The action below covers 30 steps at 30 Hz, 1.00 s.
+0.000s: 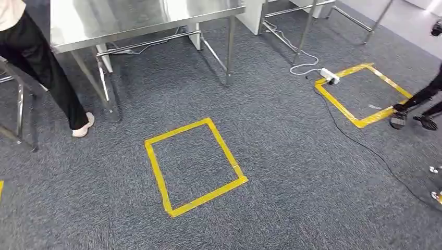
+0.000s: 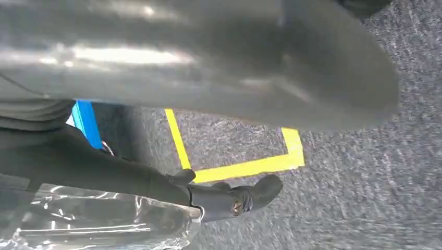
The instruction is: Take the parts from the cabinet and place them on the table.
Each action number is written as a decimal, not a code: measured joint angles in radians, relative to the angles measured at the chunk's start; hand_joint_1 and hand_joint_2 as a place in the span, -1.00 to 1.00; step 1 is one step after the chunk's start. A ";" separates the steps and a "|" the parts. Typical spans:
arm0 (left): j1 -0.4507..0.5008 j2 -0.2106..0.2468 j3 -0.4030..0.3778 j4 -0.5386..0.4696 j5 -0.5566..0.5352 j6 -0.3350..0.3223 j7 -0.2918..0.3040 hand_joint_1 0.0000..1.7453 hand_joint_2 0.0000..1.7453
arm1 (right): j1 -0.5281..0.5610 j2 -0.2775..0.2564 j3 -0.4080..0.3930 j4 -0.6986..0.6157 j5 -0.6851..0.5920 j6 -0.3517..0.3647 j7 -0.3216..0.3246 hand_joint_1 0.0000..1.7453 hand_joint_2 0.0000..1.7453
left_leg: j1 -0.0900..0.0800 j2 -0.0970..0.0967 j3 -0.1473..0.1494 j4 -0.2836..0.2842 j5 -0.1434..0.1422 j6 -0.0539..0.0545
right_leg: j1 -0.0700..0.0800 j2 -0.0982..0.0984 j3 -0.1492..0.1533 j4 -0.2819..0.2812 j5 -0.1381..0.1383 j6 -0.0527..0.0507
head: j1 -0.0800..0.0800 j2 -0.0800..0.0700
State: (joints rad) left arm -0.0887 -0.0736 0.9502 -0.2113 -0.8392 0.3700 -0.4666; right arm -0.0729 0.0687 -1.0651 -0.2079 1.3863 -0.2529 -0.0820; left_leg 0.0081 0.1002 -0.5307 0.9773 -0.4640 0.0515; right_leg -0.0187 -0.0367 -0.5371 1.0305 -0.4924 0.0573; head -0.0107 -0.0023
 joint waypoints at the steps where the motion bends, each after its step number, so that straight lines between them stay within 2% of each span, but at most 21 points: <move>1: 0.000 0.000 0.000 0.000 0.000 0.002 0.002 -1.00 -1.00 | -0.005 0.000 0.002 0.000 0.003 0.003 0.001 -1.00 -1.00 | -0.011 0.011 -0.003 0.008 -0.005 -0.009 | 0.008 -0.049 0.027 -0.056 0.000 -0.012 | 0.000 0.000; 5: -0.006 -0.002 0.000 0.000 -0.002 0.003 0.005 -1.00 -1.00 | 0.003 0.000 0.006 0.000 0.005 0.004 0.008 -1.00 -1.00 | -0.008 0.045 0.005 0.010 -0.006 -0.028 | 0.010 -0.002 0.012 -0.056 0.012 -0.038 | -0.006 0.000; 6: -0.007 -0.003 0.000 0.000 -0.003 0.003 0.005 -1.00 -1.00 | 0.005 0.001 0.006 0.000 0.004 0.004 0.009 -1.00 -1.00 | 0.000 0.022 0.000 0.021 -0.017 -0.038 | -0.010 0.008 0.026 -0.059 0.019 -0.048 | -0.005 0.000; 7: -0.006 -0.005 0.000 0.000 -0.004 0.003 0.005 -1.00 -1.00 | 0.004 0.001 0.006 0.000 0.003 0.004 0.010 -1.00 -1.00 | 0.003 -0.038 -0.014 0.057 -0.054 -0.044 | -0.007 0.017 0.018 -0.059 0.024 -0.057 | -0.009 0.000; 8: -0.004 -0.005 0.000 0.000 -0.007 0.003 0.005 -1.00 -1.00 | 0.003 0.001 0.006 0.000 0.001 0.004 0.010 -1.00 -1.00 | 0.006 -0.072 -0.039 0.121 -0.101 -0.047 | -0.006 0.026 0.013 -0.058 0.029 -0.064 | -0.011 0.000; 10: 0.003 -0.003 0.000 0.000 -0.007 0.003 0.006 -1.00 -1.00 | 0.001 0.001 0.006 0.000 0.002 0.004 0.009 -1.00 -1.00 | 0.006 -0.095 -0.106 0.282 -0.180 -0.053 | -0.004 0.052 0.003 -0.056 0.033 -0.067 | -0.011 0.000; 11: 0.004 -0.003 0.000 0.000 -0.006 0.003 0.006 -1.00 -1.00 | 0.003 0.001 0.006 0.000 0.002 0.004 0.009 -1.00 -1.00 | 0.007 -0.096 -0.122 0.321 -0.184 -0.054 | -0.004 0.067 0.000 -0.054 0.036 -0.067 | -0.010 0.000; 13: 0.004 -0.003 0.000 0.000 -0.007 0.003 0.007 -1.00 -1.00 | 0.007 0.002 0.006 0.000 0.001 0.005 0.009 -1.00 -1.00 | 0.011 -0.100 -0.087 0.254 -0.125 -0.053 | -0.005 0.095 0.000 -0.051 0.038 -0.065 | -0.010 0.000; 14: 0.004 -0.003 0.000 0.000 -0.007 0.003 0.007 -1.00 -1.00 | 0.007 0.003 0.006 0.000 0.000 0.005 0.009 -1.00 -1.00 | 0.014 -0.106 -0.045 0.173 -0.079 -0.052 | -0.006 0.110 0.000 -0.048 0.038 -0.064 | -0.010 0.000; 15: 0.004 -0.002 0.000 0.000 -0.008 0.003 0.007 -1.00 -1.00 | 0.005 0.003 0.006 0.000 -0.001 0.005 0.008 -1.00 -1.00 | 0.019 -0.131 0.001 0.081 -0.034 -0.050 | -0.006 0.125 0.000 -0.045 0.039 -0.062 | -0.011 0.000; 16: 0.004 -0.002 0.000 0.001 -0.008 0.003 0.007 -1.00 -1.00 | 0.004 0.004 0.006 0.000 -0.002 0.005 0.008 -1.00 -1.00 | 0.023 -0.183 0.023 0.040 -0.040 -0.049 | -0.005 0.135 -0.004 -0.043 0.041 -0.058 | -0.009 0.000; 17: 0.004 -0.002 -0.001 0.000 -0.010 0.002 0.007 -1.00 -1.00 | -0.001 0.004 0.006 0.000 -0.002 0.005 0.008 -1.00 -1.00 | 0.022 -0.188 0.027 0.018 -0.043 -0.048 | 0.003 0.148 -0.014 -0.037 0.042 -0.049 | -0.008 0.000; 20: 0.001 -0.002 0.000 0.001 -0.010 0.003 0.008 -1.00 -1.00 | 0.007 0.004 0.006 0.000 -0.003 0.005 0.008 -1.00 -1.00 | 0.009 -0.151 0.018 0.024 -0.036 -0.033 | -0.005 0.183 -0.039 -0.046 0.059 -0.017 | -0.010 0.000; 21: 0.000 -0.004 0.000 0.000 -0.011 0.002 0.009 -1.00 -1.00 | 0.009 0.002 0.006 0.000 -0.003 0.005 0.008 -1.00 -1.00 | 0.019 -0.135 0.020 0.009 -0.024 -0.017 | 0.000 0.170 -0.044 -0.036 0.056 -0.014 | -0.008 0.000; 22: -0.001 -0.004 0.000 0.000 -0.012 0.003 0.008 -1.00 -1.00 | 0.010 0.002 0.006 0.000 -0.003 0.005 0.008 -1.00 -1.00 | 0.012 -0.123 0.019 0.004 -0.020 -0.012 | 0.001 0.103 -0.061 -0.005 0.037 -0.019 | -0.008 0.000; 23: 0.000 -0.003 0.000 0.000 -0.013 0.003 0.009 -1.00 -1.00 | 0.008 0.003 0.006 0.000 -0.003 0.005 0.009 -1.00 -1.00 | 0.011 -0.107 0.016 0.004 -0.019 -0.003 | 0.002 0.069 -0.093 0.055 0.002 -0.028 | 0.001 0.000; 26: 0.003 -0.002 0.000 0.000 -0.013 0.003 0.010 -1.00 -1.00 | 0.006 0.005 0.007 0.000 -0.003 0.005 0.009 -1.00 -1.00 | 0.003 -0.058 0.008 0.005 -0.018 -0.001 | 0.001 0.051 -0.192 0.277 -0.086 -0.031 | 0.001 0.000; 27: 0.003 -0.002 0.000 0.000 -0.012 0.003 0.010 -1.00 -1.00 | 0.008 0.004 0.007 0.000 -0.003 0.005 0.009 -1.00 -1.00 | 0.002 -0.043 0.006 0.005 -0.018 -0.001 | 0.000 0.049 -0.189 0.288 -0.085 -0.024 | 0.000 0.000; 28: 0.003 -0.002 0.000 0.001 -0.013 0.003 0.010 -1.00 -1.00 | 0.010 0.003 0.007 0.000 -0.003 0.005 0.009 -1.00 -1.00 | 0.002 -0.029 0.007 0.005 -0.018 -0.002 | 0.000 0.047 -0.159 0.247 -0.069 -0.016 | 0.001 0.000; 29: 0.003 -0.003 0.000 0.001 -0.013 0.003 0.010 -1.00 -1.00 | 0.010 0.003 0.006 0.000 -0.004 0.005 0.009 -1.00 -1.00 | 0.002 -0.017 0.008 0.005 -0.018 -0.002 | 0.000 0.039 -0.110 0.171 -0.044 -0.009 | 0.002 0.000; 30: 0.003 -0.004 0.000 0.001 -0.015 0.003 0.011 -1.00 -1.00 | 0.009 0.002 0.006 0.000 -0.004 0.005 0.009 -1.00 -1.00 | 0.002 -0.004 0.012 0.006 -0.018 -0.003 | 0.000 0.012 -0.045 0.063 -0.013 -0.003 | 0.002 0.000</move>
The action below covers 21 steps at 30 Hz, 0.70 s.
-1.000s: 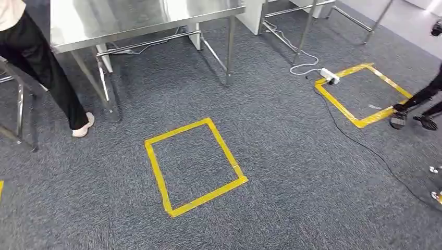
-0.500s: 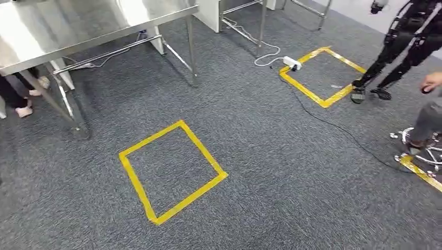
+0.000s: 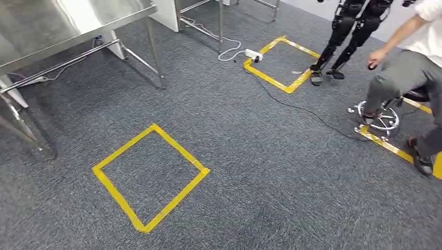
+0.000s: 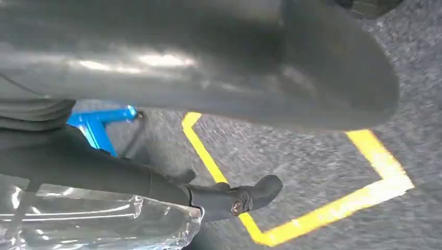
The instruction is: Take the parts from the cabinet and place them on the table.
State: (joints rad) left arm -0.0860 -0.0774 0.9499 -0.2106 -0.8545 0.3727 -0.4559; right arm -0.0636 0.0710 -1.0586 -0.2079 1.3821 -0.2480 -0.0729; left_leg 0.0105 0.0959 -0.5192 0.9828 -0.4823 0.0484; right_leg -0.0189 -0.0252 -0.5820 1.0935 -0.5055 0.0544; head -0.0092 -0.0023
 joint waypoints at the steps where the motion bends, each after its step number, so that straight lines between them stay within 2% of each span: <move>1: -0.001 -0.001 0.000 0.000 -0.002 0.000 0.000 -1.00 -1.00 | -0.002 0.000 0.000 0.000 0.000 0.000 0.000 -1.00 -1.00 | -0.004 0.010 0.004 0.001 -0.001 -0.004 | 0.001 -0.062 0.053 -0.083 0.016 -0.003 | 0.000 0.000; 2: 0.000 -0.001 0.000 0.000 -0.003 0.000 0.002 -1.00 -1.00 | -0.007 0.000 0.000 0.000 0.001 0.002 0.000 -1.00 -1.00 | -0.014 0.022 0.003 0.008 -0.007 -0.013 | 0.014 -0.090 0.062 -0.115 0.021 -0.010 | 0.004 0.000; 3: 0.000 0.000 0.000 0.000 -0.003 0.000 0.003 -1.00 -1.00 | -0.010 0.000 0.000 0.000 0.001 0.002 0.000 -1.00 -1.00 | -0.015 0.031 0.005 0.006 -0.006 -0.017 | 0.013 -0.066 0.062 -0.111 0.025 -0.019 | -0.003 0.000; 4: -0.002 0.000 0.000 0.000 -0.003 0.001 0.004 -1.00 -1.00 | -0.008 0.000 0.000 0.000 0.001 0.004 0.000 -1.00 -1.00 | -0.016 0.044 0.007 0.006 -0.007 -0.020 | 0.013 -0.055 0.048 -0.110 0.026 -0.022 | -0.004 0.000; 5: -0.004 0.000 0.000 0.000 -0.005 0.001 0.005 -1.00 -1.00 | -0.005 0.000 0.000 0.000 0.002 0.006 0.000 -1.00 -1.00 | -0.013 0.056 0.011 0.003 -0.007 -0.024 | 0.015 -0.041 0.047 -0.110 0.025 -0.025 | -0.004 0.000; 6: -0.005 0.000 0.000 0.000 -0.005 0.002 0.005 -1.00 -1.00 | -0.004 0.000 0.000 0.000 0.002 0.009 0.000 -1.00 -1.00 | -0.011 0.064 0.013 0.005 -0.012 -0.032 | 0.005 -0.027 0.048 -0.116 0.030 -0.033 | -0.003 0.000; 7: -0.007 0.000 0.000 0.000 -0.005 0.002 0.005 -1.00 -1.00 | -0.002 0.003 0.000 0.000 0.002 0.012 0.000 -1.00 -1.00 | -0.003 0.003 0.006 0.023 -0.030 -0.044 | -0.007 -0.016 0.060 -0.117 0.035 -0.039 | -0.006 0.000; 8: -0.006 -0.002 0.000 0.000 -0.006 0.002 0.005 -1.00 -1.00 | -0.003 0.001 0.000 0.000 0.002 0.013 0.000 -1.00 -1.00 | 0.001 -0.052 -0.014 0.068 -0.067 -0.046 | -0.008 -0.005 0.055 -0.117 0.039 -0.050 | -0.006 0.000; 9: -0.003 -0.002 0.000 0.000 -0.008 0.002 0.005 -1.00 -1.00 | -0.005 0.001 0.000 0.000 0.001 0.013 0.000 -1.00 -1.00 | 0.003 -0.079 -0.044 0.140 -0.112 -0.047 | -0.006 0.007 0.052 -0.117 0.042 -0.055 | -0.007 0.000; 10: 0.001 -0.001 0.000 0.001 -0.007 0.002 0.005 -1.00 -1.00 | -0.006 0.002 0.000 0.000 0.001 0.013 0.000 -1.00 -1.00 | 0.003 -0.091 -0.082 0.224 -0.151 -0.050 | -0.004 0.022 0.049 -0.116 0.042 -0.056 | -0.006 0.000; 11: 0.003 0.000 0.000 0.001 -0.007 0.002 0.005 -1.00 -1.00 | -0.005 0.002 0.000 0.000 0.000 0.013 0.000 -1.00 -1.00 | 0.003 -0.095 -0.114 0.294 -0.174 -0.052 | -0.003 0.038 0.047 -0.114 0.044 -0.058 | -0.007 0.000; 12: 0.003 0.000 0.000 0.001 -0.007 0.003 0.005 -1.00 -1.00 | -0.003 0.002 0.000 0.000 0.000 0.013 0.000 -1.00 -1.00 | 0.004 -0.095 -0.126 0.315 -0.168 -0.052 | -0.003 0.053 0.048 -0.114 0.044 -0.058 | -0.006 0.000; 13: 0.003 0.000 0.000 0.001 -0.008 0.002 0.005 -1.00 -1.00 | -0.002 0.002 0.000 0.000 0.000 0.013 0.000 -1.00 -1.00 | 0.007 -0.095 -0.118 0.288 -0.136 -0.054 | -0.003 0.068 0.049 -0.113 0.044 -0.058 | -0.007 0.000; 14: 0.003 0.000 0.000 0.001 -0.010 0.002 0.005 -1.00 -1.00 | -0.002 0.003 0.000 0.000 0.000 0.013 0.000 -1.00 -1.00 | 0.012 -0.098 -0.092 0.230 -0.091 -0.055 | -0.004 0.084 0.050 -0.111 0.044 -0.058 | -0.006 0.000; 15: 0.003 0.002 0.000 0.001 -0.015 0.003 0.005 -1.00 -1.00 | -0.002 0.003 0.000 0.000 -0.002 0.013 0.000 -1.00 -1.00 | 0.018 -0.108 -0.052 0.138 -0.036 -0.056 | -0.006 0.101 0.051 -0.107 0.044 -0.057 | -0.006 0.000; 16: 0.003 0.002 -0.001 0.001 -0.016 0.003 0.006 -1.00 -1.00 | -0.002 0.005 0.000 0.000 -0.002 0.013 0.000 -1.00 -1.00 | 0.026 -0.148 -0.023 0.064 0.000 -0.057 | -0.006 0.115 0.047 -0.103 0.041 -0.053 | -0.007 0.000; 17: 0.003 0.002 -0.001 0.002 -0.017 0.002 0.008 -1.00 -1.00 | -0.005 0.005 0.000 0.000 -0.002 0.013 0.000 -1.00 -1.00 | 0.026 -0.190 -0.016 0.047 -0.013 -0.057 | 0.002 0.124 0.039 -0.096 0.041 -0.046 | -0.006 0.000; 19: 0.000 0.002 -0.001 0.002 -0.021 0.003 0.010 -1.00 -1.00 | -0.007 0.005 0.000 0.000 -0.003 0.013 0.000 -1.00 -1.00 | 0.020 -0.170 -0.017 0.035 -0.018 -0.050 | 0.000 0.147 0.016 -0.094 0.050 -0.028 | -0.006 0.000; 20: -0.002 0.002 -0.001 0.002 -0.021 0.003 0.010 -1.00 -1.00 | -0.002 0.005 0.000 0.000 -0.003 0.013 0.000 -1.00 -1.00 | 0.014 -0.161 -0.018 0.037 -0.019 -0.042 | -0.004 0.158 0.013 -0.099 0.055 -0.020 | -0.006 0.000; 21: -0.005 0.001 -0.001 0.002 -0.023 0.003 0.010 -1.00 -1.00 | 0.002 0.005 0.000 0.000 -0.003 0.013 0.000 -1.00 -1.00 | 0.013 -0.149 -0.017 0.029 -0.012 -0.032 | 0.000 0.169 0.003 -0.101 0.058 -0.013 | -0.006 0.000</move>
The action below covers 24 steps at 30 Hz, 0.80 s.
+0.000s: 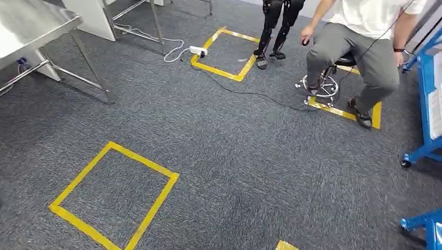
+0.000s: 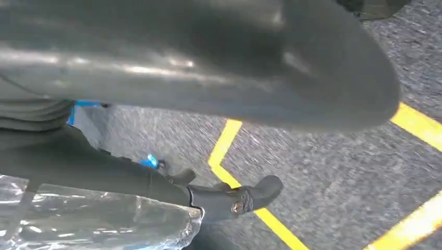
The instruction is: Take the parts from the cabinet and place them on the table.
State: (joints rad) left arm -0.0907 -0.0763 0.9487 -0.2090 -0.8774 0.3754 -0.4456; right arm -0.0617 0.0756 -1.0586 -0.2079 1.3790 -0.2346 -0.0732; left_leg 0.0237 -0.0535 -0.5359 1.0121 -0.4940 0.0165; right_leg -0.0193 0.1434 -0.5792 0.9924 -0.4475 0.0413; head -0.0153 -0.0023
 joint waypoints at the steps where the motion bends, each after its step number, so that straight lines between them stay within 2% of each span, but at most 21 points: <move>1: -0.002 -0.004 0.000 0.000 -0.001 0.000 0.000 -1.00 -1.00 | 0.001 -0.003 0.000 0.000 0.000 0.000 0.000 -1.00 -1.00 | 0.006 0.018 0.003 -0.011 0.008 0.011 | -0.004 -0.029 -0.001 0.017 -0.008 0.001 | 0.000 0.000; 2: -0.003 -0.003 0.000 0.000 -0.001 0.000 0.000 -1.00 -1.00 | 0.000 -0.002 0.000 0.000 -0.002 0.000 0.000 -1.00 -1.00 | 0.003 0.027 0.003 -0.014 0.010 0.020 | 0.004 -0.082 -0.025 0.058 -0.030 -0.003 | 0.003 0.000; 3: -0.002 -0.001 0.000 0.000 -0.001 0.000 0.000 -1.00 -1.00 | -0.002 0.000 0.000 0.000 -0.003 0.000 -0.001 -1.00 -1.00 | 0.001 0.045 0.002 -0.014 0.010 0.031 | 0.002 -0.108 -0.066 0.132 -0.064 -0.010 | 0.012 0.000; 5: -0.001 0.000 0.000 0.000 -0.001 0.000 0.000 -1.00 -1.00 | -0.005 0.002 0.000 0.000 -0.003 0.000 -0.001 -1.00 -1.00 | -0.007 0.077 -0.001 -0.014 0.010 0.031 | 0.002 -0.123 -0.139 0.284 -0.119 -0.013 | 0.011 0.000; 6: -0.001 0.000 0.000 0.000 -0.003 -0.002 0.003 -1.00 -1.00 | -0.004 0.002 0.000 0.000 -0.004 -0.001 -0.001 -1.00 -1.00 | -0.009 0.091 -0.001 -0.014 0.010 0.031 | 0.001 -0.128 -0.156 0.325 -0.125 -0.008 | 0.010 0.000; 7: -0.002 0.000 0.000 0.000 -0.003 -0.002 0.005 -1.00 -1.00 | -0.001 0.002 0.000 0.000 -0.006 -0.001 -0.001 -1.00 -1.00 | -0.010 0.105 0.000 -0.014 0.009 0.030 | 0.000 -0.130 -0.145 0.311 -0.113 -0.002 | 0.011 0.000; 8: -0.004 0.000 0.000 0.000 -0.003 -0.002 0.006 -1.00 -1.00 | 0.001 0.003 0.000 0.000 -0.006 -0.001 0.000 -1.00 -1.00 | -0.010 0.118 0.000 -0.013 0.009 0.030 | 0.000 -0.135 -0.108 0.246 -0.086 0.006 | 0.011 0.000; 9: -0.005 -0.001 0.000 0.000 -0.003 -0.002 0.008 -1.00 -1.00 | 0.000 0.003 0.000 0.000 -0.006 -0.001 0.001 -1.00 -1.00 | -0.010 0.129 0.002 -0.013 0.008 0.029 | 0.000 -0.146 -0.057 0.157 -0.055 0.013 | 0.011 0.000; 10: -0.007 -0.002 0.000 0.000 -0.004 -0.002 0.009 -1.00 -1.00 | -0.001 0.002 0.000 0.000 -0.006 0.000 0.001 -1.00 -1.00 | -0.010 0.139 0.004 -0.013 0.007 0.026 | 0.000 -0.176 -0.005 0.066 -0.029 0.016 | 0.011 0.000; 11: -0.007 -0.001 0.000 0.000 -0.004 -0.002 0.011 -1.00 -1.00 | -0.004 0.003 0.000 0.000 -0.006 -0.001 0.002 -1.00 -1.00 | -0.015 0.148 0.006 -0.012 0.004 0.022 | 0.004 -0.224 0.023 0.008 -0.027 0.008 | 0.013 0.000; 12: -0.007 -0.001 0.000 0.000 -0.004 -0.002 0.011 -1.00 -1.00 | -0.009 0.003 0.000 0.000 -0.006 -0.001 0.003 -1.00 -1.00 | -0.021 0.160 0.006 -0.010 0.000 0.014 | 0.018 -0.213 0.025 0.006 -0.018 -0.002 | 0.011 0.000; 15: -0.016 -0.001 -0.002 0.000 -0.008 -0.002 0.011 -1.00 -1.00 | 0.002 0.005 0.000 0.000 -0.008 -0.001 0.004 -1.00 -1.00 | -0.019 0.187 0.014 -0.014 0.000 0.000 | 0.019 -0.179 0.007 0.006 -0.015 -0.018 | 0.008 0.000; 16: -0.017 0.000 -0.002 0.000 -0.011 -0.002 0.012 -1.00 -1.00 | 0.002 0.006 0.000 0.000 -0.009 -0.002 0.005 -1.00 -1.00 | -0.011 0.172 0.011 -0.006 -0.009 -0.009 | -0.006 -0.168 0.023 -0.003 -0.008 -0.030 | 0.007 0.000; 17: -0.017 -0.001 -0.002 0.000 -0.013 -0.002 0.012 -1.00 -1.00 | 0.004 0.008 -0.001 0.000 -0.009 -0.002 0.007 -1.00 -1.00 | -0.010 0.121 0.005 0.018 -0.031 -0.014 | -0.001 -0.159 0.022 -0.003 -0.007 -0.032 | 0.001 0.000; 18: -0.016 -0.003 -0.003 0.000 -0.016 -0.002 0.012 -1.00 -1.00 | 0.002 0.008 -0.001 0.000 -0.012 -0.002 0.010 -1.00 -1.00 | -0.007 0.082 -0.021 0.077 -0.073 -0.013 | -0.001 -0.151 0.020 -0.002 -0.002 -0.045 | 0.000 0.000; 19: -0.014 -0.002 -0.003 0.000 -0.016 -0.002 0.013 -1.00 -1.00 | -0.001 0.008 -0.001 0.000 -0.012 -0.002 0.010 -1.00 -1.00 | -0.006 0.063 -0.057 0.157 -0.117 -0.014 | 0.001 -0.138 0.017 -0.002 -0.001 -0.048 | -0.001 0.000; 20: -0.010 -0.001 -0.003 0.000 -0.016 -0.002 0.014 -1.00 -1.00 | -0.001 0.010 -0.001 0.000 -0.012 -0.002 0.010 -1.00 -1.00 | -0.006 0.056 -0.092 0.236 -0.149 -0.015 | 0.005 -0.123 0.016 -0.001 0.000 -0.050 | -0.002 0.000; 21: -0.009 0.000 -0.003 0.000 -0.016 -0.002 0.014 -1.00 -1.00 | 0.000 0.011 -0.001 0.000 -0.012 -0.002 0.010 -1.00 -1.00 | -0.006 0.054 -0.112 0.275 -0.153 -0.016 | 0.007 -0.109 0.016 -0.001 0.001 -0.051 | -0.001 0.000; 22: -0.010 0.000 -0.003 0.000 -0.016 -0.002 0.014 -1.00 -1.00 | 0.000 0.011 -0.001 0.000 -0.012 -0.002 0.010 -1.00 -1.00 | -0.006 0.054 -0.114 0.271 -0.138 -0.015 | 0.007 -0.096 0.016 0.001 0.001 -0.051 | -0.001 0.000; 23: -0.010 -0.001 -0.003 0.000 -0.017 -0.002 0.015 -1.00 -1.00 | 0.001 0.012 -0.002 0.000 -0.013 -0.002 0.011 -1.00 -1.00 | -0.005 0.054 -0.098 0.231 -0.101 -0.014 | 0.007 -0.083 0.016 0.003 0.001 -0.051 | -0.002 0.000; 24: -0.010 0.000 -0.003 0.000 -0.018 -0.002 0.015 -1.00 -1.00 | 0.001 0.013 -0.002 0.000 -0.013 -0.002 0.011 -1.00 -1.00 | -0.002 0.048 -0.061 0.148 -0.046 -0.014 | 0.007 -0.066 0.017 0.006 0.001 -0.051 | -0.001 0.000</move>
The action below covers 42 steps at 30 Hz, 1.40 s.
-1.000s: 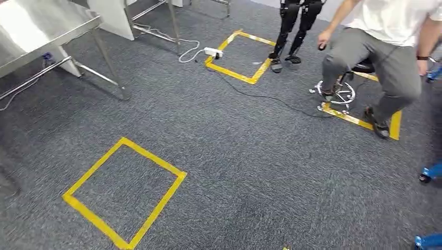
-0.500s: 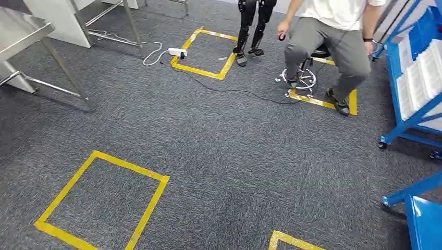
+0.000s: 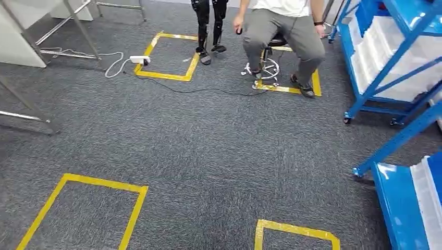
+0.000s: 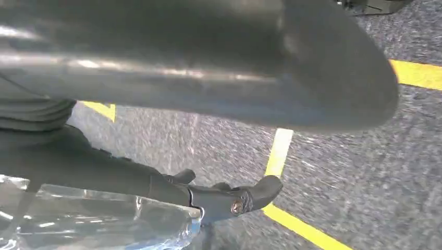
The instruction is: Take the parts from the cabinet and place them on the table.
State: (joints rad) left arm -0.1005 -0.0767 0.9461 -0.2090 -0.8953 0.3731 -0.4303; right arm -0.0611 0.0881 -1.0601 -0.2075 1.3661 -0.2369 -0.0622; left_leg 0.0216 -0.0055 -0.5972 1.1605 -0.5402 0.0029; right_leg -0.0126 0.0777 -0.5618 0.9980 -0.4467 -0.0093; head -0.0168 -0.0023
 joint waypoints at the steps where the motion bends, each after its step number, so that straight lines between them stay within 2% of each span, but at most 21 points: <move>1: 0.000 0.001 0.000 0.000 0.000 0.000 0.000 -1.00 -1.00 | -0.001 0.001 0.000 0.000 0.000 0.000 0.000 -1.00 -1.00 | 0.005 -0.019 0.038 -0.085 0.047 0.000 | 0.000 0.014 0.000 0.004 0.000 0.000 | 0.000 0.000; 2: 0.000 0.002 0.000 0.000 0.000 0.000 0.000 -1.00 -1.00 | -0.001 0.002 0.000 0.000 0.000 0.000 0.000 -1.00 -1.00 | 0.012 -0.073 0.058 -0.123 0.039 0.000 | 0.000 0.026 -0.004 0.005 -0.002 0.005 | 0.001 0.000; 3: 0.000 0.002 0.000 0.000 -0.001 0.000 0.000 -1.00 -1.00 | -0.006 0.002 0.000 0.000 0.000 0.000 0.000 -1.00 -1.00 | 0.011 -0.091 0.062 -0.143 0.038 0.000 | 0.007 0.036 -0.014 0.015 -0.001 0.009 | 0.002 0.000; 7: -0.004 0.000 0.000 0.000 0.000 0.000 0.002 -1.00 -1.00 | 0.004 0.000 -0.001 0.000 0.000 0.000 0.000 -1.00 -1.00 | 0.000 -0.041 0.063 -0.153 0.048 0.026 | 0.005 0.077 -0.042 0.005 0.012 0.042 | 0.001 0.000; 8: -0.006 0.000 0.000 0.000 0.000 0.000 0.001 -1.00 -1.00 | 0.004 -0.001 -0.002 0.000 0.000 0.000 -0.001 -1.00 -1.00 | 0.000 -0.027 0.067 -0.161 0.055 0.035 | 0.001 0.017 -0.045 0.028 0.001 0.040 | 0.001 0.000; 10: 0.000 0.003 0.000 0.000 0.002 0.001 0.000 -1.00 -1.00 | -0.001 0.001 -0.002 0.000 0.001 0.001 -0.002 -1.00 -1.00 | -0.003 0.002 0.063 -0.163 0.056 0.043 | 0.002 -0.047 -0.112 0.154 -0.061 0.028 | 0.009 0.000; 13: 0.004 0.004 0.000 0.000 0.003 0.001 -0.002 -1.00 -1.00 | 0.000 0.001 -0.002 0.000 0.002 0.003 -0.002 -1.00 -1.00 | -0.009 0.050 0.063 -0.163 0.055 0.044 | -0.002 -0.064 -0.187 0.324 -0.112 0.037 | 0.008 0.000; 16: 0.000 0.003 0.000 0.000 0.003 0.001 -0.002 -1.00 -1.00 | 0.002 0.000 -0.002 0.000 0.003 0.003 -0.002 -1.00 -1.00 | -0.008 0.085 0.067 -0.163 0.051 0.039 | -0.007 -0.089 -0.078 0.125 -0.036 0.062 | 0.009 0.000; 18: 0.001 0.004 0.000 0.000 0.003 0.002 -0.002 -1.00 -1.00 | -0.004 0.000 -0.002 0.000 0.005 0.003 -0.002 -1.00 -1.00 | -0.017 0.105 0.073 -0.161 0.042 0.026 | 0.003 -0.178 -0.014 0.009 -0.011 0.052 | 0.009 0.000; 22: -0.003 0.002 0.000 0.000 0.002 0.003 -0.002 -1.00 -1.00 | -0.003 -0.001 -0.003 0.000 0.007 0.003 -0.002 -1.00 -1.00 | -0.014 0.147 0.088 -0.166 0.034 0.005 | 0.011 -0.122 -0.020 0.002 -0.004 0.028 | 0.009 0.000; 23: -0.005 0.002 0.000 0.000 0.002 0.003 -0.002 -1.00 -1.00 | -0.001 -0.001 -0.003 0.000 0.007 0.003 -0.001 -1.00 -1.00 | -0.004 0.116 0.085 -0.153 0.022 -0.003 | -0.012 -0.108 -0.009 -0.004 0.001 0.019 | 0.006 0.000; 25: -0.002 0.000 0.000 0.000 0.000 0.003 -0.002 -1.00 -1.00 | -0.004 -0.002 -0.003 0.000 0.008 0.003 -0.001 -1.00 -1.00 | -0.002 0.028 0.039 -0.046 -0.049 -0.003 | -0.005 -0.091 -0.011 -0.005 0.007 -0.001 | -0.003 0.000; 28: 0.008 0.001 0.000 0.001 0.000 0.003 -0.002 -1.00 -1.00 | -0.006 -0.002 -0.003 0.000 0.010 0.003 -0.001 -1.00 -1.00 | 0.000 0.003 -0.063 0.151 -0.117 -0.010 | 0.001 -0.042 -0.010 -0.005 0.007 -0.005 | -0.002 0.000; 30: 0.008 0.000 0.000 0.000 0.000 0.003 -0.001 -1.00 -1.00 | -0.005 -0.002 -0.004 0.000 0.010 0.003 -0.001 -1.00 -1.00 | 0.008 0.002 -0.050 0.092 -0.049 -0.015 | 0.000 -0.011 -0.007 -0.002 0.007 -0.004 | -0.003 0.000; 32: 0.008 0.001 0.000 0.000 -0.003 0.003 -0.001 -1.00 -1.00 | -0.005 -0.002 -0.004 0.000 0.007 0.003 0.000 -1.00 -1.00 | 0.022 -0.023 0.015 -0.067 0.046 -0.018 | -0.001 0.019 -0.005 0.002 0.006 -0.003 | -0.003 0.000; 33: 0.008 0.000 0.000 0.001 -0.004 0.003 0.000 -1.00 -1.00 | -0.006 -0.002 -0.004 0.000 0.006 0.003 0.001 -1.00 -1.00 | 0.031 -0.083 0.028 -0.114 0.056 -0.022 | 0.001 0.030 -0.014 0.009 0.002 0.004 | -0.002 0.000; 34: 0.008 0.000 0.000 0.001 -0.006 0.003 0.000 -1.00 -1.00 | -0.009 -0.002 -0.005 0.000 0.005 0.003 0.003 -1.00 -1.00 | 0.031 -0.092 0.033 -0.133 0.048 -0.021 | 0.008 0.041 -0.025 0.024 -0.001 0.011 | 0.000 0.000; 37: 0.001 0.000 0.000 0.000 -0.006 0.003 0.005 -1.00 -1.00 | 0.000 -0.002 -0.007 0.000 0.004 0.003 0.005 -1.00 -1.00 | 0.010 -0.060 0.033 -0.126 0.049 0.000 | -0.003 0.072 -0.041 0.011 0.009 0.037 | -0.001 0.000; 38: 0.000 -0.002 0.000 0.000 -0.006 0.003 0.006 -1.00 -1.00 | 0.003 -0.002 -0.008 0.000 0.004 0.003 0.005 -1.00 -1.00 | 0.019 -0.040 0.037 -0.143 0.059 0.017 | 0.000 0.070 -0.046 0.020 0.007 0.044 | 0.000 0.000; 40: -0.001 0.000 0.000 0.000 -0.006 0.003 0.006 -1.00 -1.00 | 0.001 -0.001 -0.008 0.000 0.004 0.003 0.006 -1.00 -1.00 | 0.012 -0.016 0.043 -0.150 0.061 0.032 | 0.002 -0.034 -0.083 0.095 -0.039 0.036 | 0.008 0.000; 42: 0.003 0.003 0.000 0.000 -0.006 0.004 0.008 -1.00 -1.00 | -0.004 0.001 -0.008 0.000 0.004 0.003 0.006 -1.00 -1.00 | 0.004 0.019 0.040 -0.149 0.061 0.033 | 0.000 -0.059 -0.158 0.250 -0.112 0.030 | 0.008 0.000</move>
State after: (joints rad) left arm -0.0972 -0.0740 0.9461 -0.2087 -0.9010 0.3773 -0.4227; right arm -0.0649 0.0889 -1.0681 -0.2075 1.3703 -0.2335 -0.0557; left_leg 0.0261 0.0140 -0.5570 1.0111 -0.4794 0.0356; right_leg -0.0125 0.0191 -0.7198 1.2480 -0.5583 0.0204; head -0.0084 -0.0023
